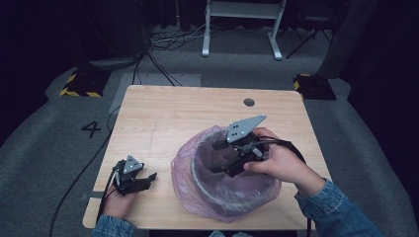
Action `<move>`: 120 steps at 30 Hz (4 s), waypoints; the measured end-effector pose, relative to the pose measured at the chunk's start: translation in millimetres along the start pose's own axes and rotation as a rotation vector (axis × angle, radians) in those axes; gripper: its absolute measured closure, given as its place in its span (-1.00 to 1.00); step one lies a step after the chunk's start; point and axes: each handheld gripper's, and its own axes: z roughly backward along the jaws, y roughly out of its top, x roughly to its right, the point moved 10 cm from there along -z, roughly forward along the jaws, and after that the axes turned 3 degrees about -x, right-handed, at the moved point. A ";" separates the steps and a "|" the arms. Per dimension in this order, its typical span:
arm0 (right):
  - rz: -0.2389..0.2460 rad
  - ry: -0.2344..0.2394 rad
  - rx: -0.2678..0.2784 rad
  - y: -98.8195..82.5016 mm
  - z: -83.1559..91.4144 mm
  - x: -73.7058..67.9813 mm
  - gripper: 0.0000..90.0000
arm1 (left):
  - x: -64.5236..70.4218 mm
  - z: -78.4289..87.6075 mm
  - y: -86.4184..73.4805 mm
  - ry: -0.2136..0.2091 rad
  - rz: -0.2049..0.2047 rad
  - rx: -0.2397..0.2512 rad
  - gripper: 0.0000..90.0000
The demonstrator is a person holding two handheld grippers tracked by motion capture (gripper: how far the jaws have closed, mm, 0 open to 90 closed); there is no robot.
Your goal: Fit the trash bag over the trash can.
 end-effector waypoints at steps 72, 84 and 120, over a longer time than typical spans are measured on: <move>-0.324 -0.600 0.134 -53.6 123.8 86.1 -0.42 | -1.4 -1.2 1.1 0.008 0.008 0.000 -0.23; -0.427 -0.667 0.113 -102.9 157.6 97.3 -0.44 | -1.3 -1.4 1.2 0.007 0.008 -0.001 -0.23; -0.521 -0.679 -0.015 -245.9 157.2 84.8 -0.48 | -1.0 -2.2 1.8 0.014 0.015 -0.001 -0.26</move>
